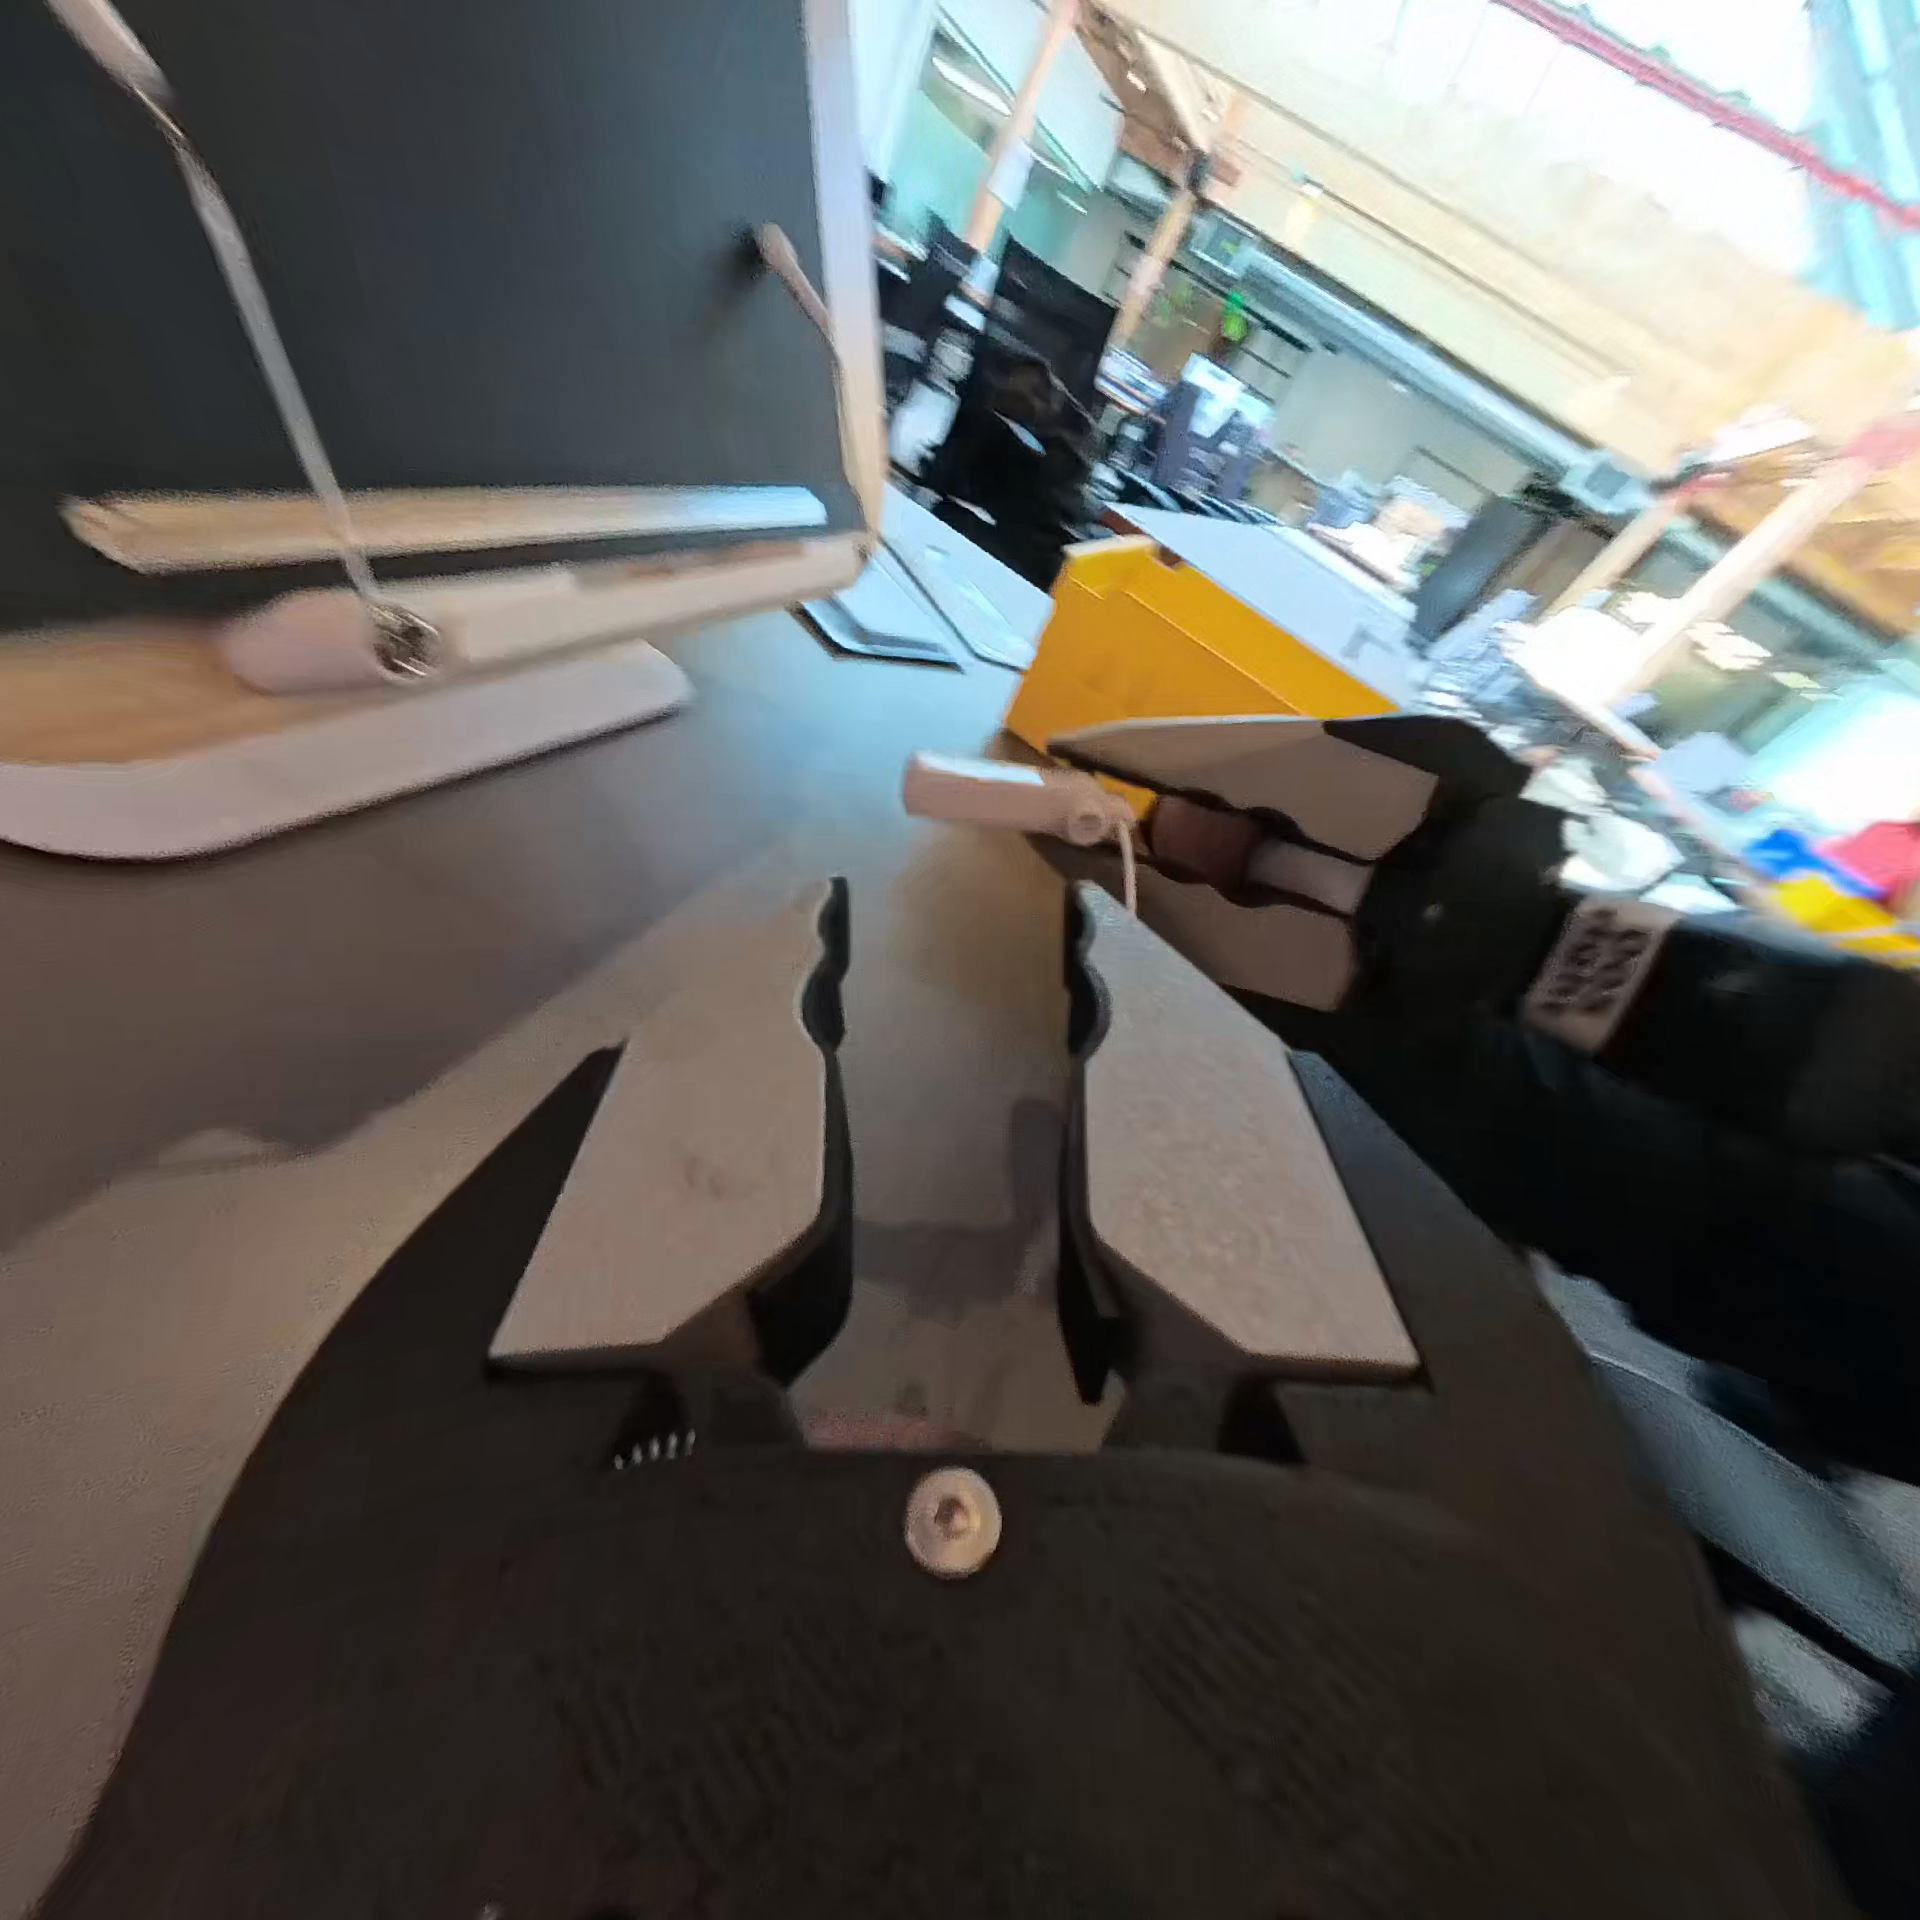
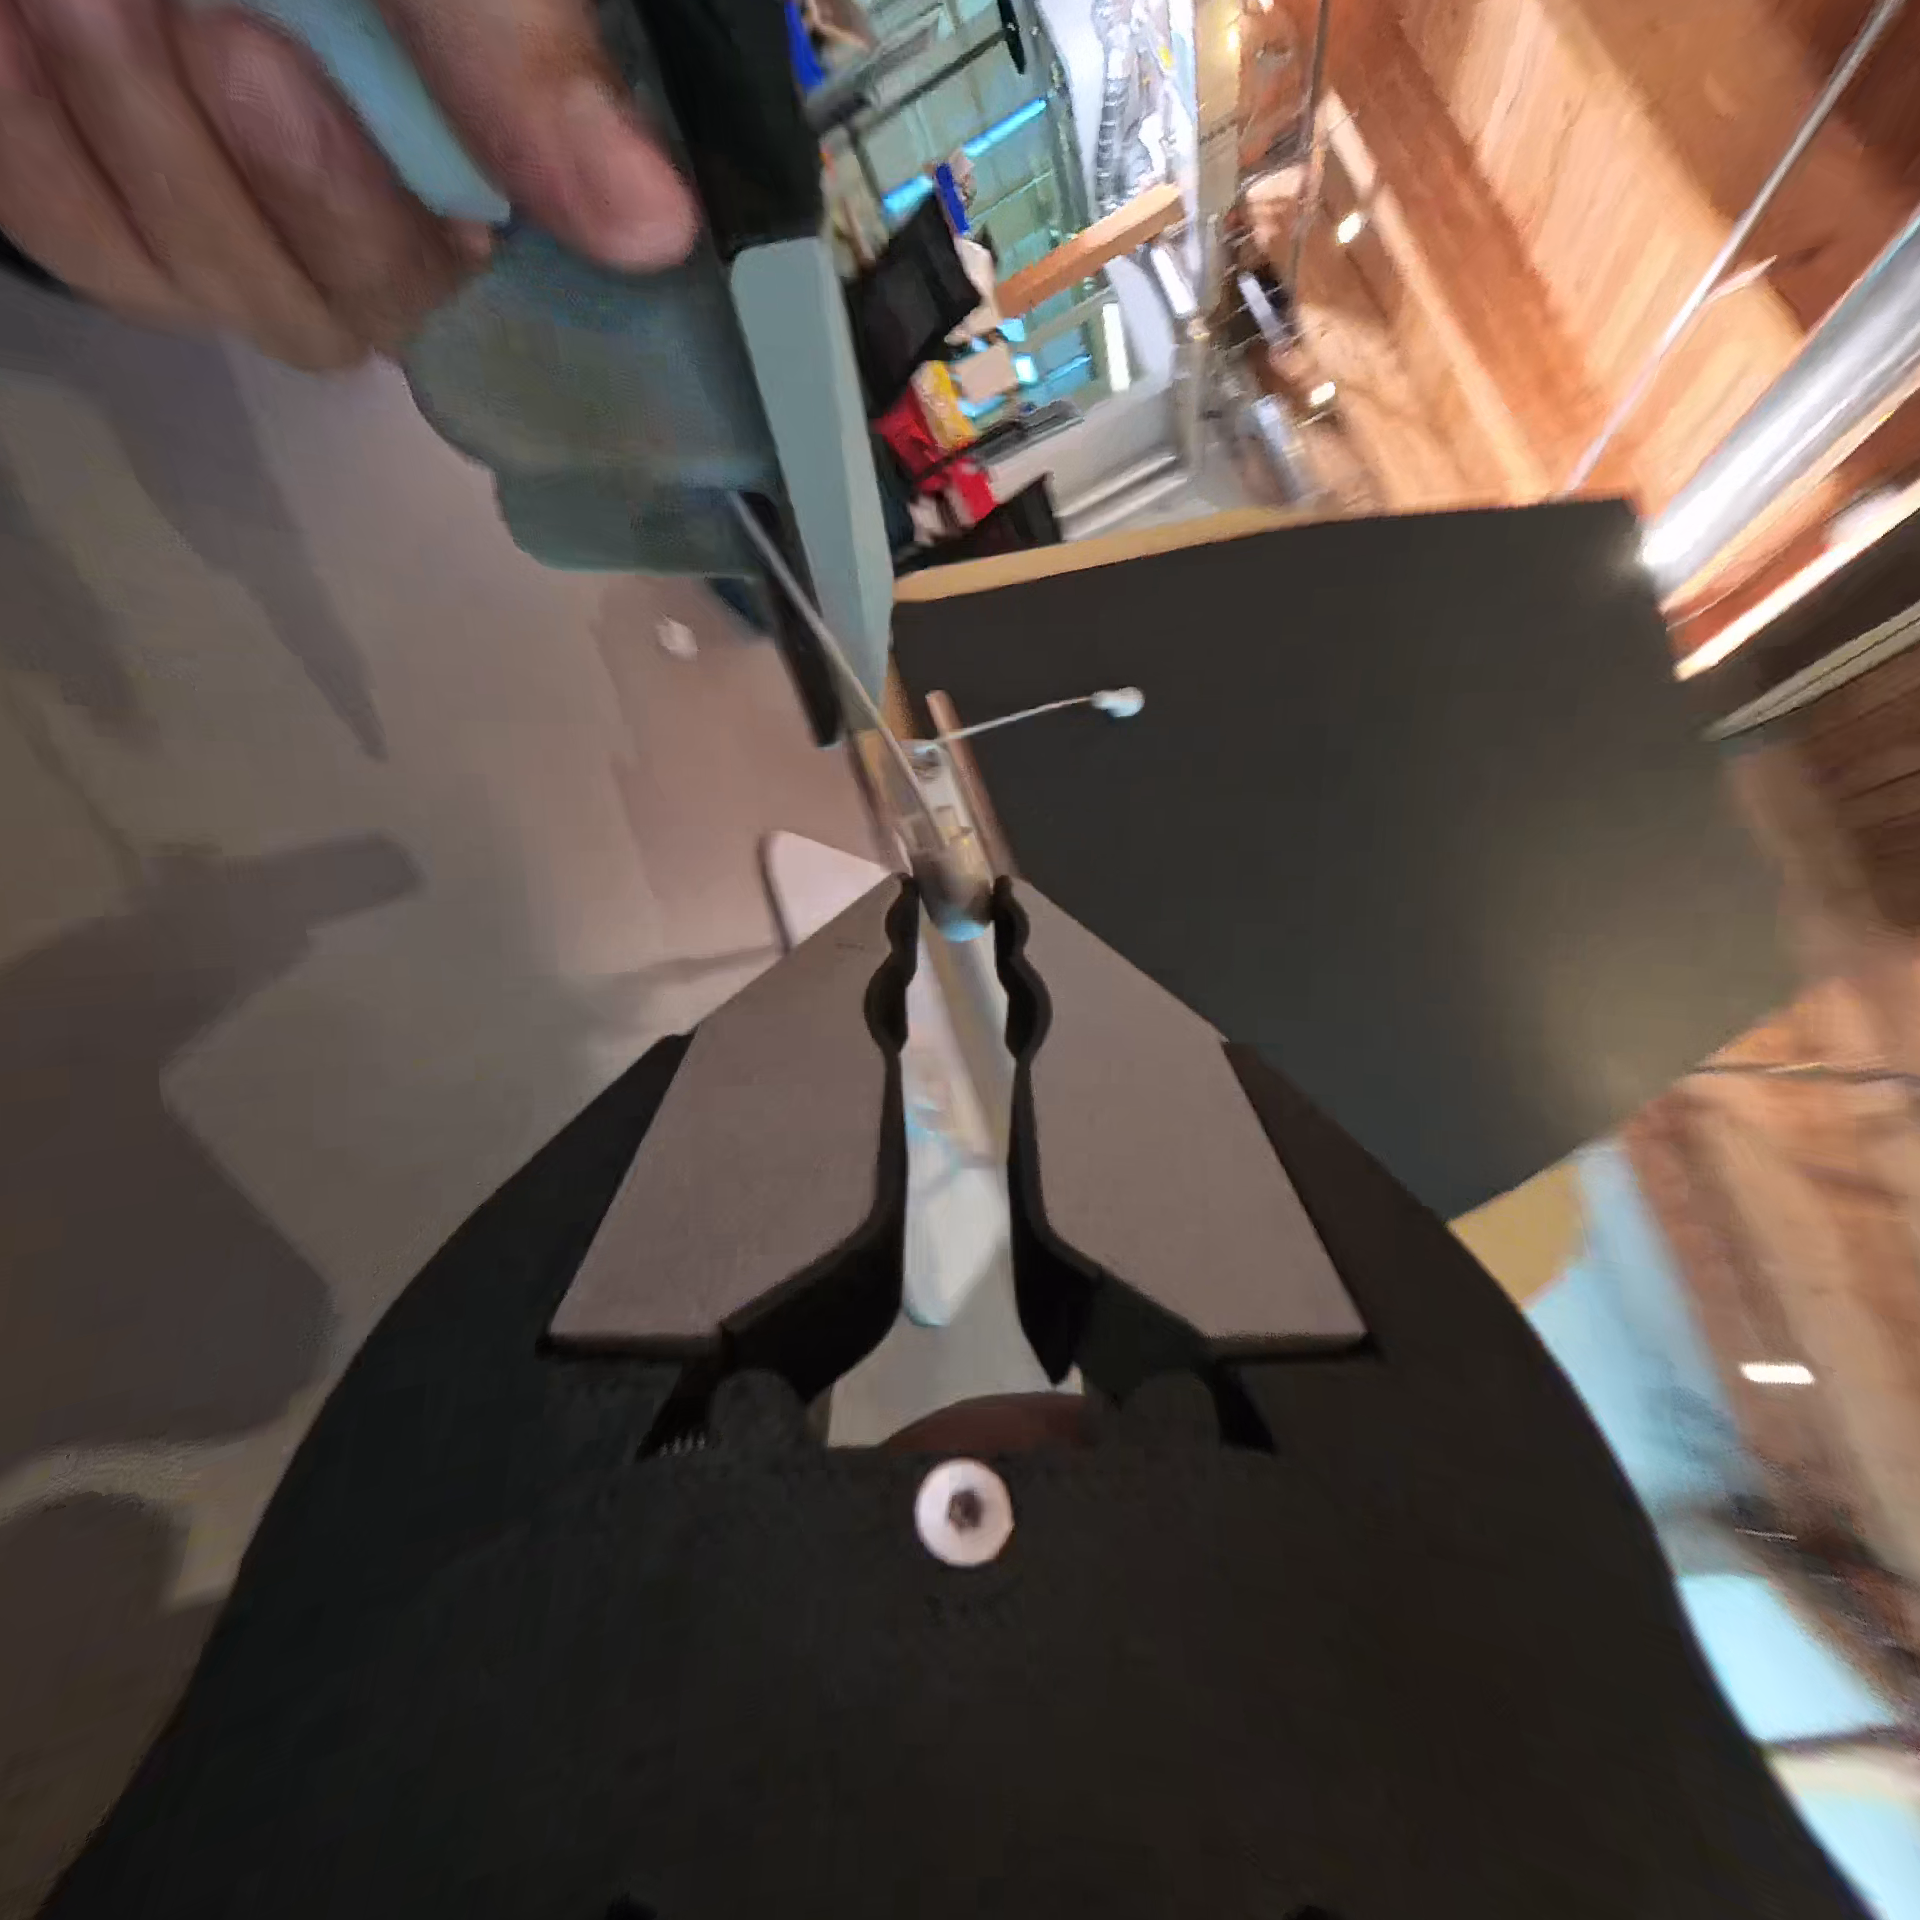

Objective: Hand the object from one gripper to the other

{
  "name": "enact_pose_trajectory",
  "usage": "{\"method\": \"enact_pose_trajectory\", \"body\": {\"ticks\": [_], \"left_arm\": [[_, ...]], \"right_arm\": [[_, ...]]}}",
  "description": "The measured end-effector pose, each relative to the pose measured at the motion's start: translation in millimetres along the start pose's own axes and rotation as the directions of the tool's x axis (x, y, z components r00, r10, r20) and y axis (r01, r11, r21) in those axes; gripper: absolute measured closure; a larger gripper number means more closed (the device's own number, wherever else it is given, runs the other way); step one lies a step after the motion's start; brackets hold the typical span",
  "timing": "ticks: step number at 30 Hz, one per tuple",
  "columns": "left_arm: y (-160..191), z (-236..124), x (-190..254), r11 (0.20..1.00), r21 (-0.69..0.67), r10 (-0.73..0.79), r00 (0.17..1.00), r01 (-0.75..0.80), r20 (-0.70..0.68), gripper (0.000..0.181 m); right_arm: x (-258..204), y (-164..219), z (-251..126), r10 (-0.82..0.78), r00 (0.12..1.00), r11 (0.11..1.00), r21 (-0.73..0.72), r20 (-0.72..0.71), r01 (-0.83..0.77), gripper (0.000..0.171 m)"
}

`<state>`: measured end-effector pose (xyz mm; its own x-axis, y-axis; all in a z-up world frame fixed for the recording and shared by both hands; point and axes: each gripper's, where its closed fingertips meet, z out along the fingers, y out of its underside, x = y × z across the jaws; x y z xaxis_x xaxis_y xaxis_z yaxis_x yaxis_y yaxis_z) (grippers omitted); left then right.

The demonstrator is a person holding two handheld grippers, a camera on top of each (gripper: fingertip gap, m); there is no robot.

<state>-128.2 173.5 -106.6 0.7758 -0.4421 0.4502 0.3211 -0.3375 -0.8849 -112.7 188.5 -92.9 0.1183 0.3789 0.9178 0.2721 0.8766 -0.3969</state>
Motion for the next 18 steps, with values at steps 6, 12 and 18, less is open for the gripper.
{"method": "enact_pose_trajectory", "body": {"ticks": [6, 12, 18], "left_arm": [[1.5, 5.3, 19.2, 0.981, -0.003, -0.191, 0.961, 0.194, -0.202, 0.135], [-14.9, -4.9, 30.4, 0.946, 0.047, -0.285, 0.891, 0.322, -0.354, 0.14], [-12.3, -3.5, 27.5, 0.96, 0.06, -0.243, 0.917, 0.275, -0.317, 0.157]], "right_arm": [[8.6, -26.2, -6.3, -0.338, 0.921, 0.938, 0.006, -0.193, 0.345, 0.161], [9.4, -29.1, -7.5, -0.364, 0.907, 0.927, 0.014, -0.213, 0.375, 0.162], [-7.7, -38.4, -5.6, -0.323, 0.933, 0.94, 0.062, -0.156, 0.335, 0.162]]}}
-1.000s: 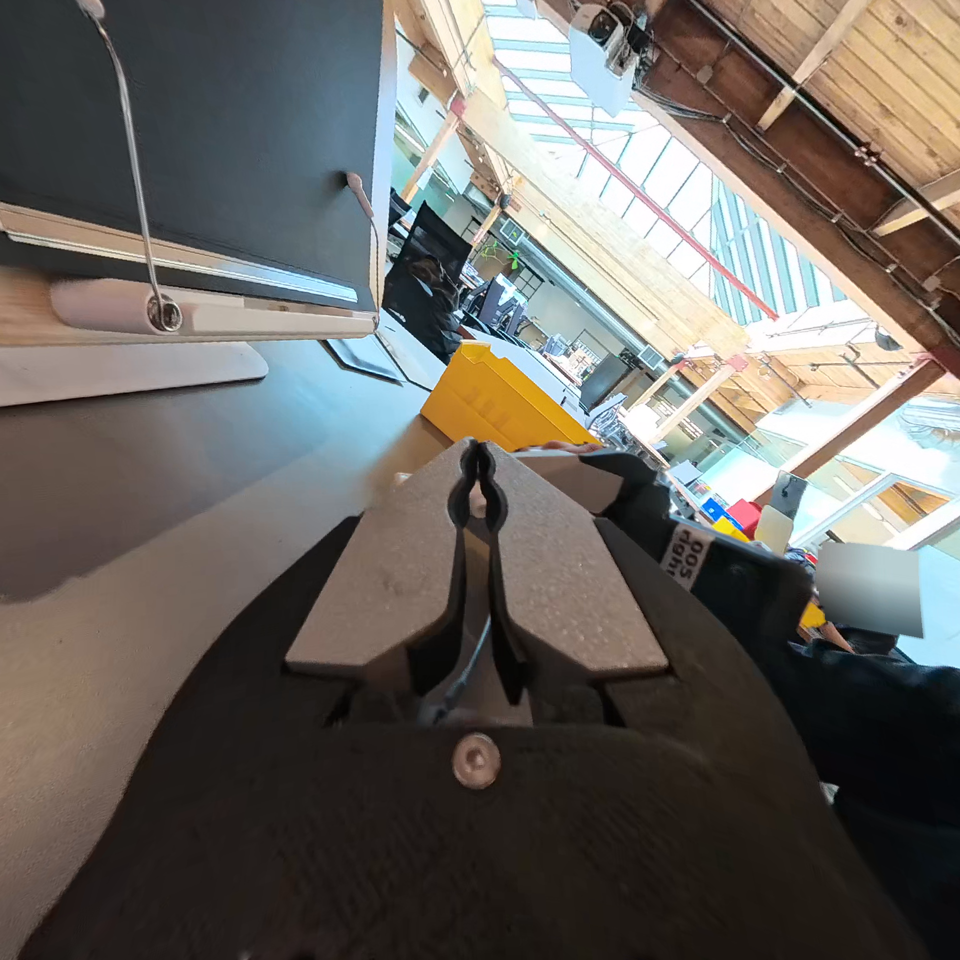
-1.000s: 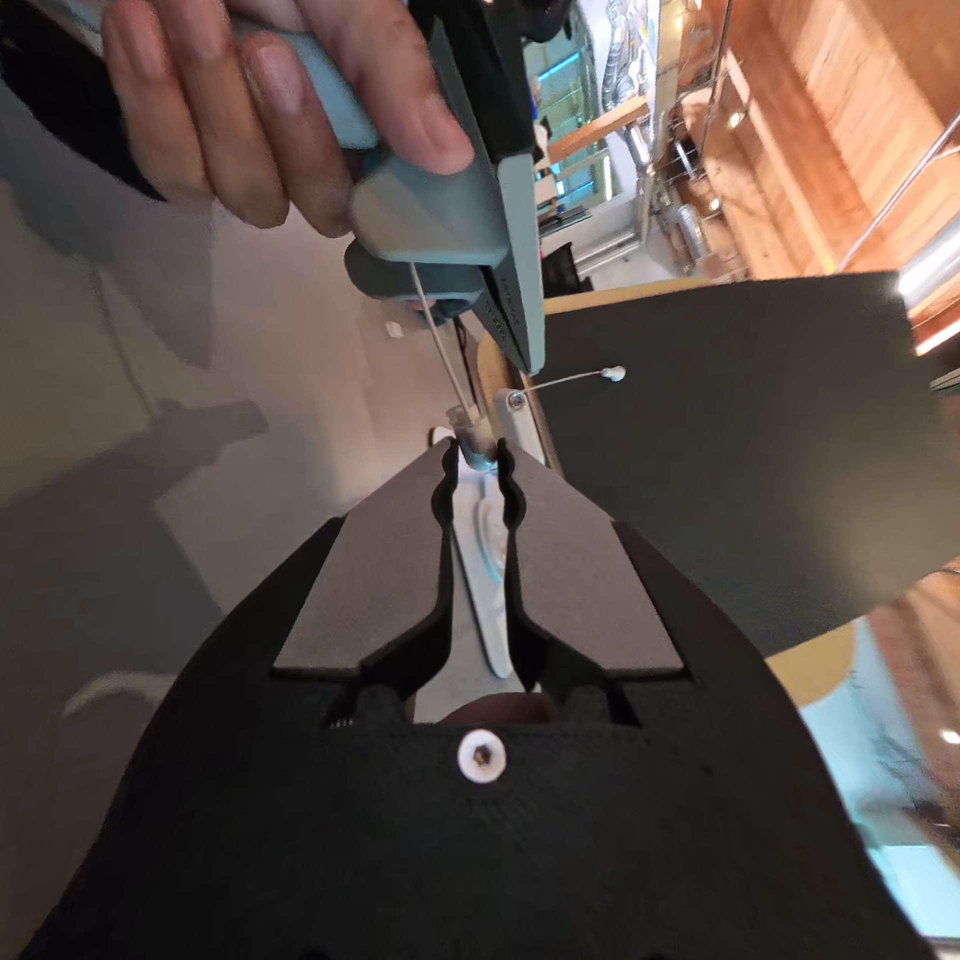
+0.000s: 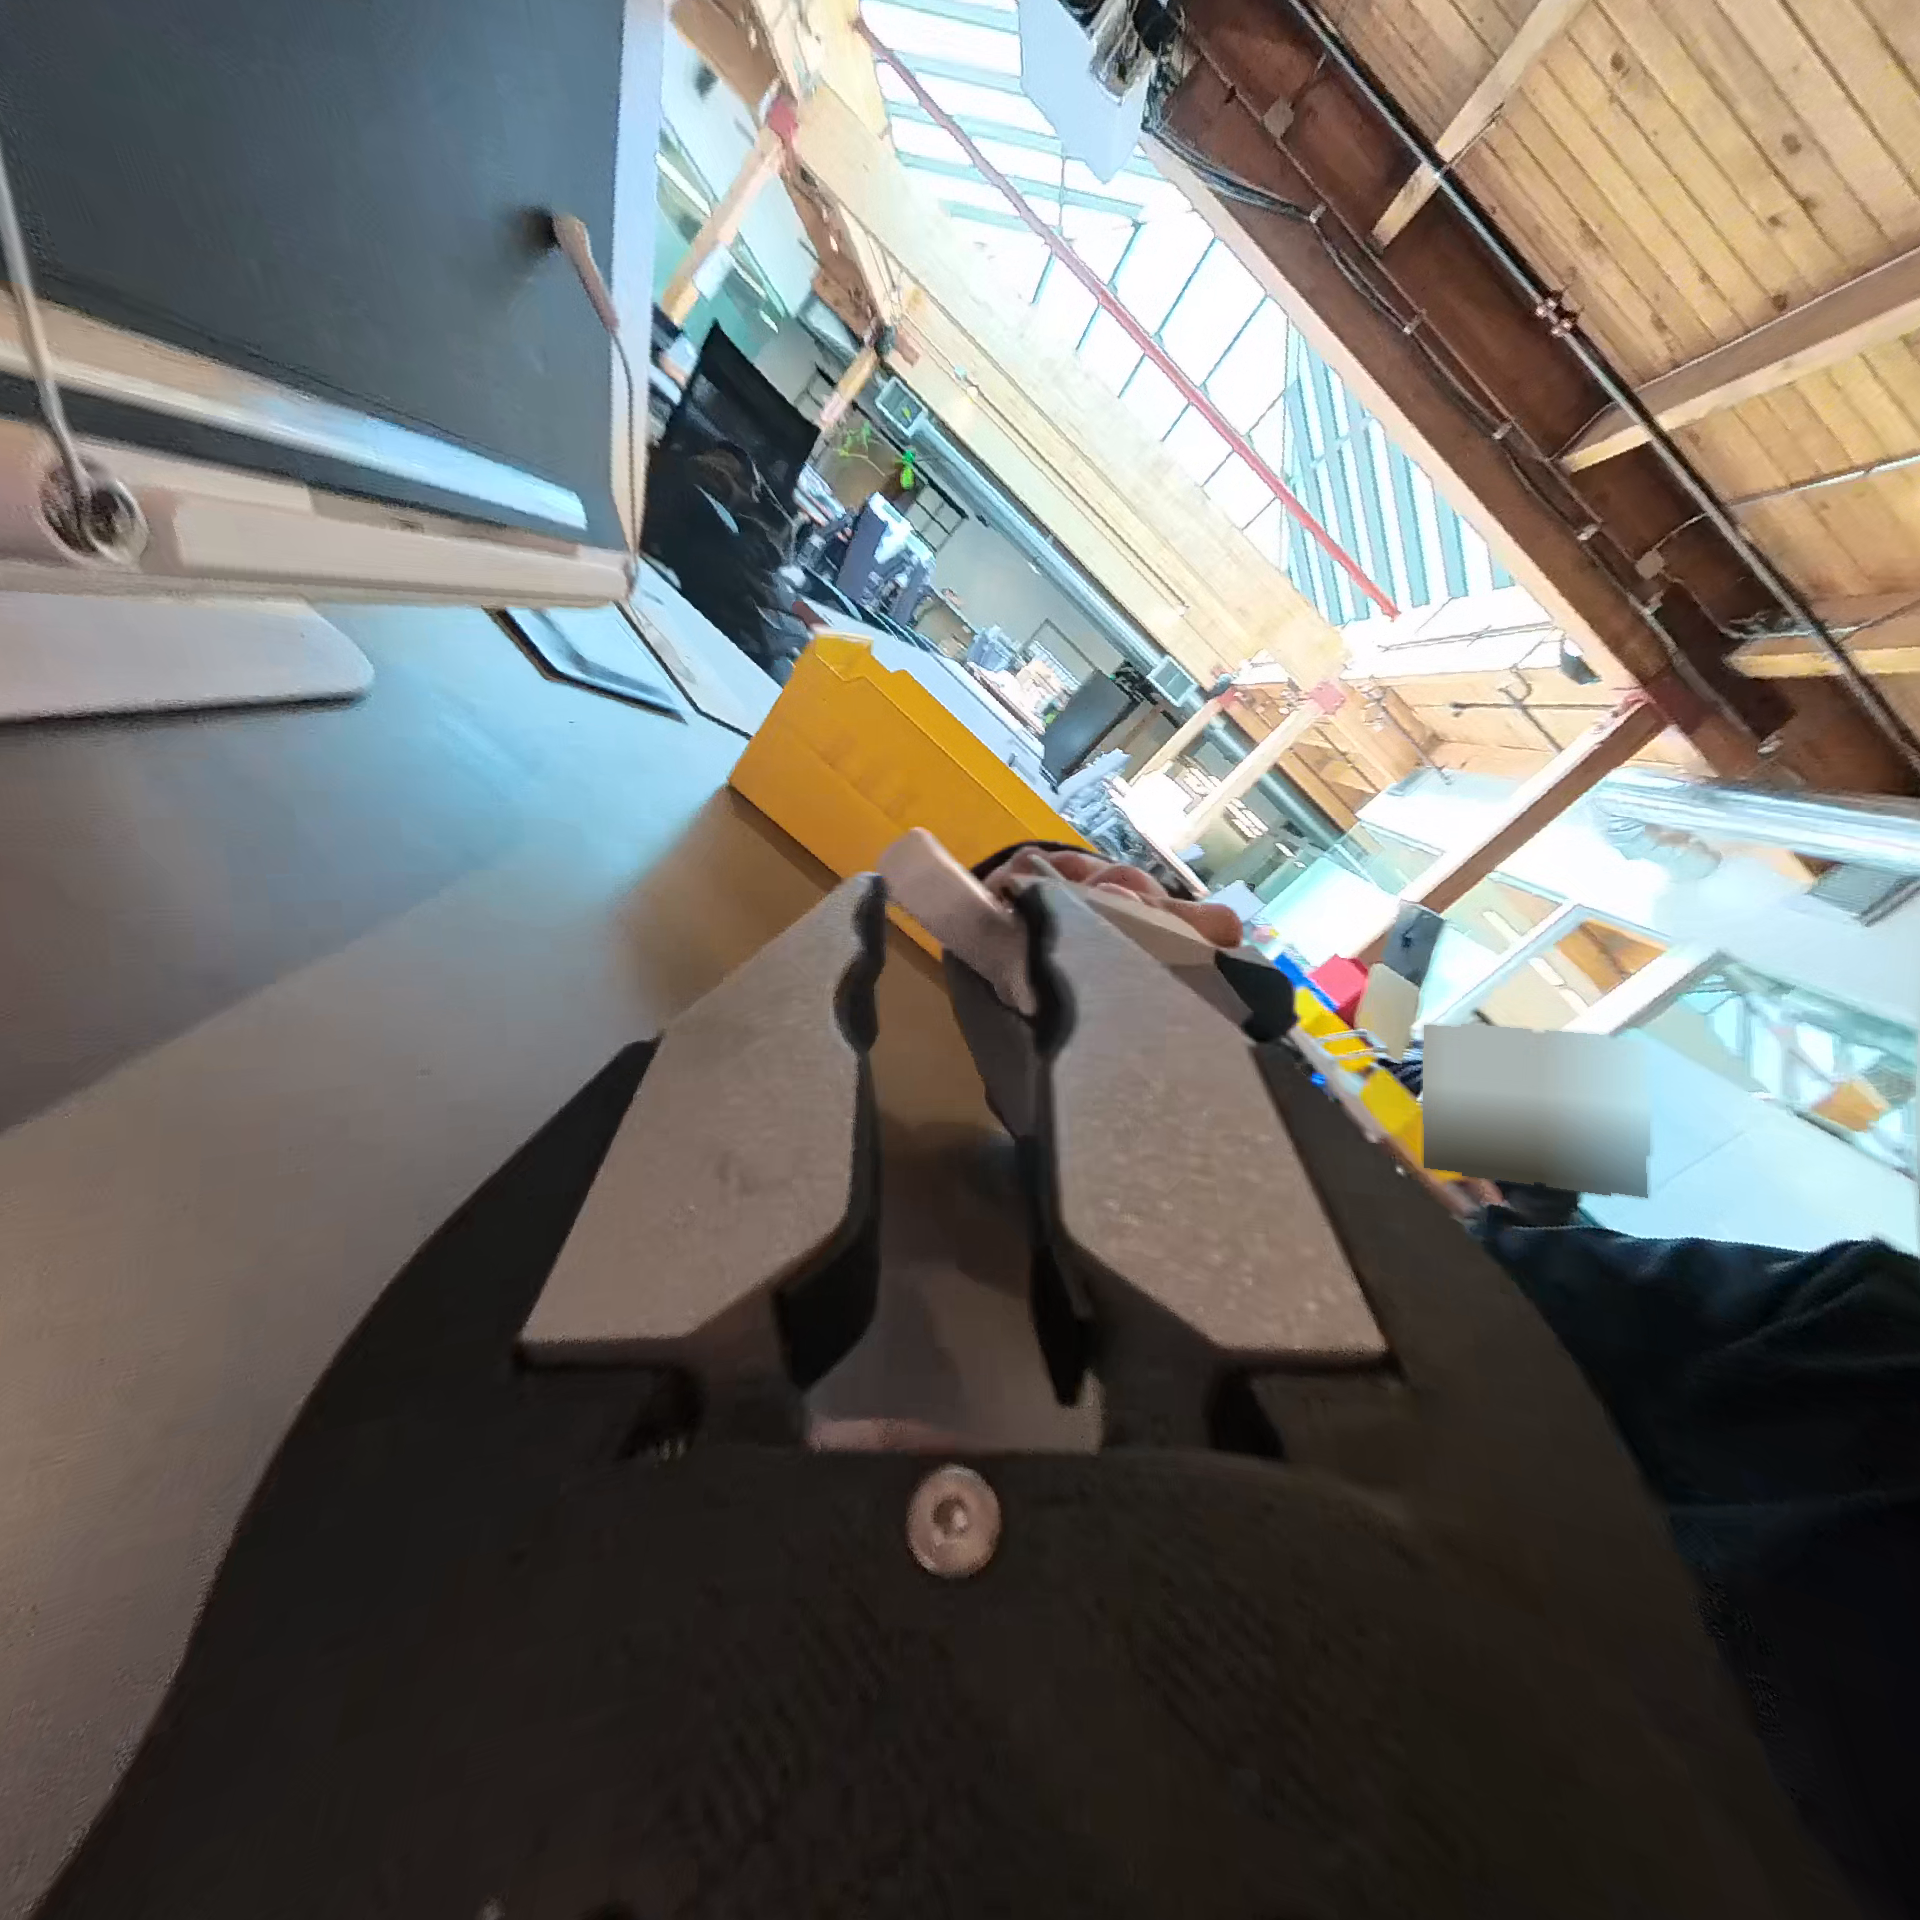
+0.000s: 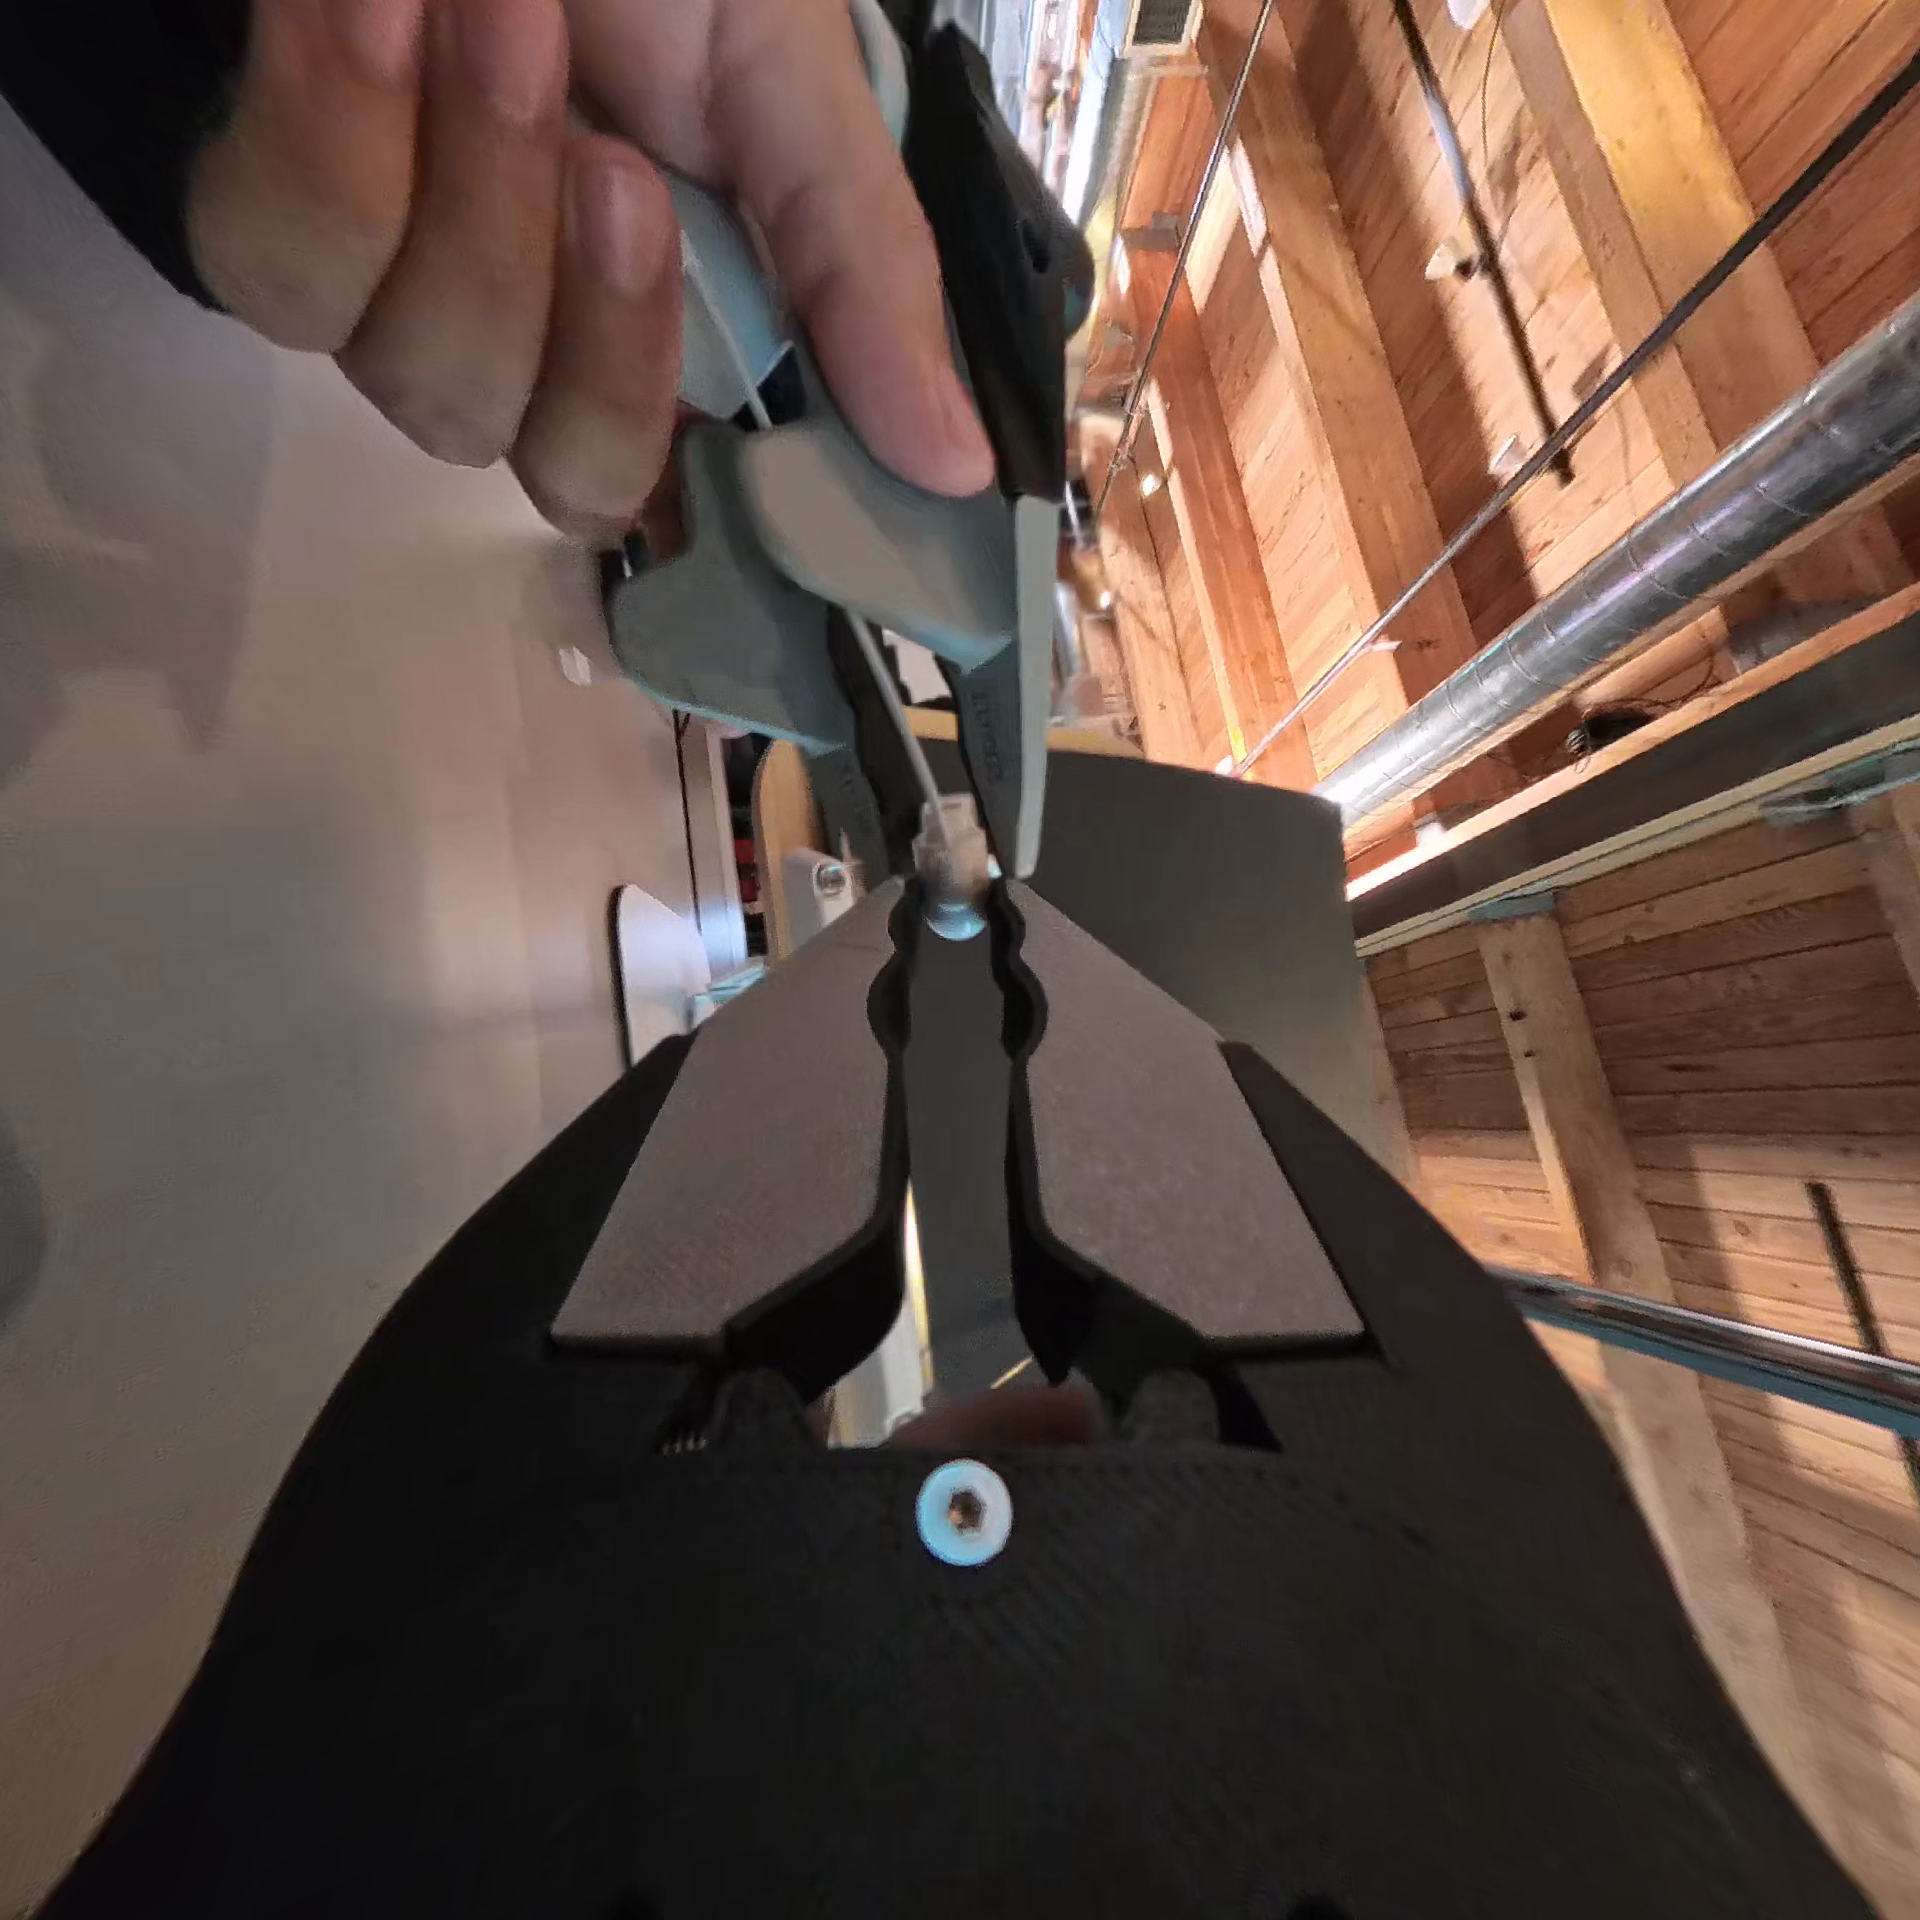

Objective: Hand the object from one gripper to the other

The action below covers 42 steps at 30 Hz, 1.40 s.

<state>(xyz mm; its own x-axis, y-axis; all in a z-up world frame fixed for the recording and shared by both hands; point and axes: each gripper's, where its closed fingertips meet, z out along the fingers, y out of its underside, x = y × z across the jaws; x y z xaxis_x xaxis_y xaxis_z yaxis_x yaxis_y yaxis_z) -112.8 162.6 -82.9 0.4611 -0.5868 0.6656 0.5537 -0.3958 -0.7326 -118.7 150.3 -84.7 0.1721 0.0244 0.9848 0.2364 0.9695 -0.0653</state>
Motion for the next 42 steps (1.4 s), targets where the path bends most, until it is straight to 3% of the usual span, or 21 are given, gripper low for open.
{"method": "enact_pose_trajectory", "body": {"ticks": [3, 7, 11, 14, 17, 20, 25, 29, 34, 39, 42], "left_arm": [[-7.6, -5.4, -2.1, 0.994, 0.019, 0.102, 0.993, -0.104, 0.059, 0.17], [-18.6, -13.1, -14.8, 0.92, -0.029, 0.385, 0.884, -0.392, 0.266, 0.17], [-20.4, -8.6, -0.1, 0.74, -0.105, 0.657, 0.679, -0.665, 0.327, 0.171], [-7.5, 2.8, 16.3, 0.715, -0.09, 0.692, 0.684, -0.693, 0.233, 0.171], [-0.6, 7.9, 18.0, 0.687, -0.108, 0.722, 0.658, -0.719, 0.215, 0.171], [-0.2, 9.9, 20.1, 0.685, -0.092, 0.723, 0.657, -0.723, 0.214, 0.171], [-0.5, 12.8, 20.7, 0.672, -0.077, 0.731, 0.642, -0.737, 0.23, 0.171], [-2.5, 12.2, 23.1, 0.675, -0.056, 0.726, 0.648, -0.736, 0.23, 0.171], [9.2, 20.1, 25.4, 0.686, -0.068, 0.722, 0.667, -0.724, 0.183, 0.171], [6.9, 17.1, 13.2, 0.661, -0.131, 0.744, 0.623, -0.739, 0.241, 0.17], [4.5, 11.8, 5.6, 0.673, -0.159, 0.734, 0.627, -0.722, 0.259, 0.177]], "right_arm": [[-14.6, 5.9, 0.6, 0.188, 0.973, 0.982, -0.014, 0.13, -0.188, 0.158], [-30.5, 15.8, -6.9, 0.532, 0.772, 0.837, -0.08, 0.348, -0.541, 0.151], [-26.4, 19.6, -10.8, 0.768, 0.467, 0.579, -0.166, 0.438, -0.798, 0.142], [-14.9, 9.4, -10.8, 0.849, 0.223, 0.35, -0.193, 0.479, -0.917, 0.131], [-2.3, 4.5, -9.1, 0.872, 0.111, 0.219, -0.176, 0.477, -0.96, 0.132], [-4.3, 3.7, -8.5, 0.874, 0.095, 0.204, -0.183, 0.477, -0.962, 0.153], [-4.6, 3.7, -8.0, 0.874, 0.121, 0.224, -0.169, 0.471, -0.96, 0.151], [-1.6, -1.9, -10.4, 0.864, 0.068, 0.174, -0.168, 0.5, -0.97, 0.14], [-7.7, -2.6, -7.5, 0.872, 0.062, 0.173, -0.189, 0.485, -0.966, 0.149], [-12.9, 9.4, -3.5, 0.877, 0.203, 0.316, -0.203, 0.436, -0.927, 0.15], [-10.0, 32.2, -2.0, 0.838, 0.441, 0.513, -0.189, 0.322, -0.837, 0.149]]}}
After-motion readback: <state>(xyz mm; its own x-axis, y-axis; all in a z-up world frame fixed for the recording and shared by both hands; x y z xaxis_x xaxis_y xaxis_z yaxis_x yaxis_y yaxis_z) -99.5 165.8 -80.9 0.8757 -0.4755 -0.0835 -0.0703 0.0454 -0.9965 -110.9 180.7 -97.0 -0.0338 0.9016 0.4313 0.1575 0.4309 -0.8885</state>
